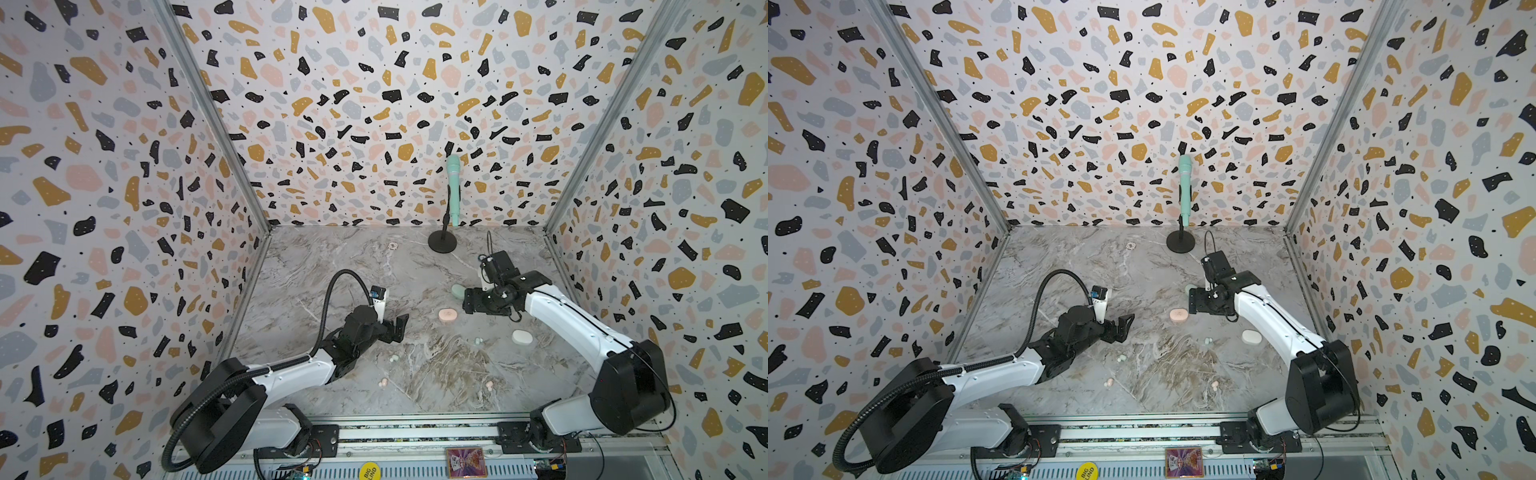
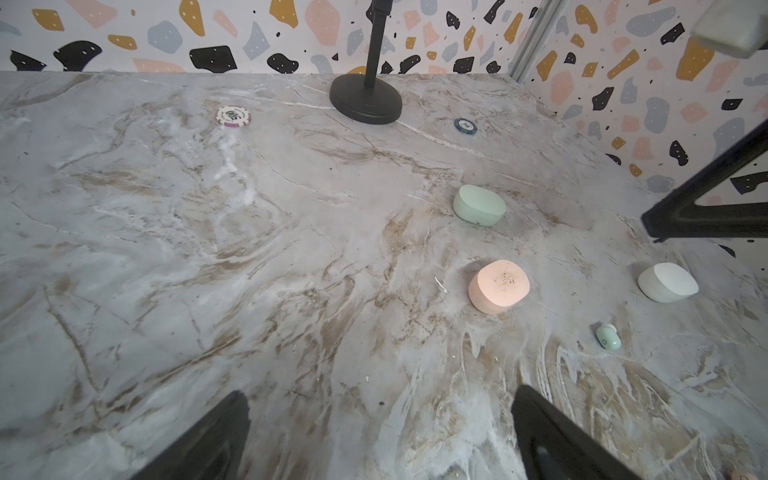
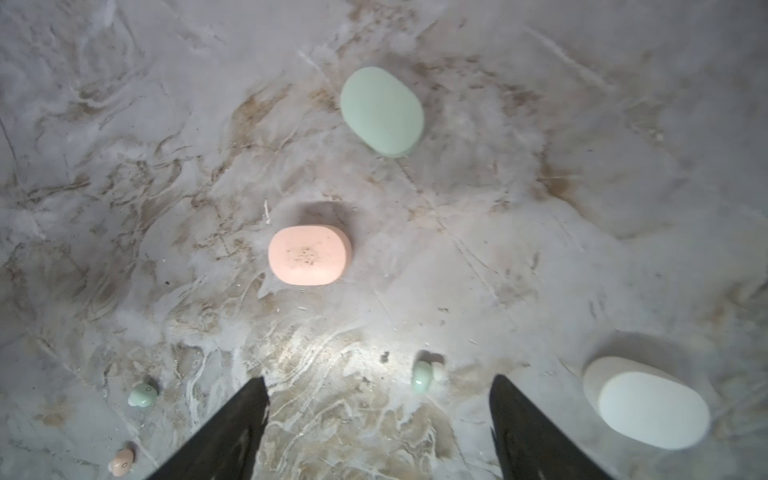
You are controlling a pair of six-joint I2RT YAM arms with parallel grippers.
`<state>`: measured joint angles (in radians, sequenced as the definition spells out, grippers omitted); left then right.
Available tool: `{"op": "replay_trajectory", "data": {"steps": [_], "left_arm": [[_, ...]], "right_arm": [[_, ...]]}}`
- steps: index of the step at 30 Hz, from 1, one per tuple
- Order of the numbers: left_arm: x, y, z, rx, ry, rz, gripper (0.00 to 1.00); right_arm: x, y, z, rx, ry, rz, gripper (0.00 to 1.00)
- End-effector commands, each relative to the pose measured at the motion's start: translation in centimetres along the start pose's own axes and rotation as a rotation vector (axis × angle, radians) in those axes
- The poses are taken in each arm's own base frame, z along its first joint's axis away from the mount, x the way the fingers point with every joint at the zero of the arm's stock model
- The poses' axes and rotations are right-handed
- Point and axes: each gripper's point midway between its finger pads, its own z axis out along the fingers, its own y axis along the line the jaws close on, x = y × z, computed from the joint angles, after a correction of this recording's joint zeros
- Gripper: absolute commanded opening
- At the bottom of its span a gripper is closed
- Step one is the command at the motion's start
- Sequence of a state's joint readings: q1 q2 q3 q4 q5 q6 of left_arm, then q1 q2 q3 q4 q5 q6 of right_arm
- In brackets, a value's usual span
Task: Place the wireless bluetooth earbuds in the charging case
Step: 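Move the open right gripper over the pink earbud case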
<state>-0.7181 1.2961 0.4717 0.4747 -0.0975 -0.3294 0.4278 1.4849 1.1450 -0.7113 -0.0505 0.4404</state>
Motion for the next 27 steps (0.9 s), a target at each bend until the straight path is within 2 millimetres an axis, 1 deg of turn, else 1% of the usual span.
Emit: {"op": "replay_trajectory", "data": {"steps": [1,4,10,15,20,27], "left_arm": [[-1.4,-0.4,-0.5,0.033,-0.066,-0.022,1.0],[-1.6,-0.6,-0.9,0.049,-0.087,-0.026,1.0],[-1.4,-0.3,-1.5,0.051,-0.114,-0.032,1.0],[-1.2,-0.4,-1.2,0.061,-0.103,-0.028,1.0],[-1.1,-0.5,-0.8,0.065,-0.089,-0.027,1.0],[-0.9,-0.2,-0.7,0.067,-0.086,-0.037,1.0]], "right_arm": [[0.4,2.0,1.7,-0.011,0.053,-0.031,0.85],[0.2,3.2,3.1,-0.011,0.067,-0.055,0.85],[-0.2,4.6,5.4,0.014,0.095,-0.086,0.85],[-0.6,4.9,7.0,0.05,0.107,-0.096,0.85],[-1.2,4.8,8.0,0.092,0.114,-0.11,0.84],[-0.8,4.3,9.0,0.124,0.135,-0.108,0.8]]}}
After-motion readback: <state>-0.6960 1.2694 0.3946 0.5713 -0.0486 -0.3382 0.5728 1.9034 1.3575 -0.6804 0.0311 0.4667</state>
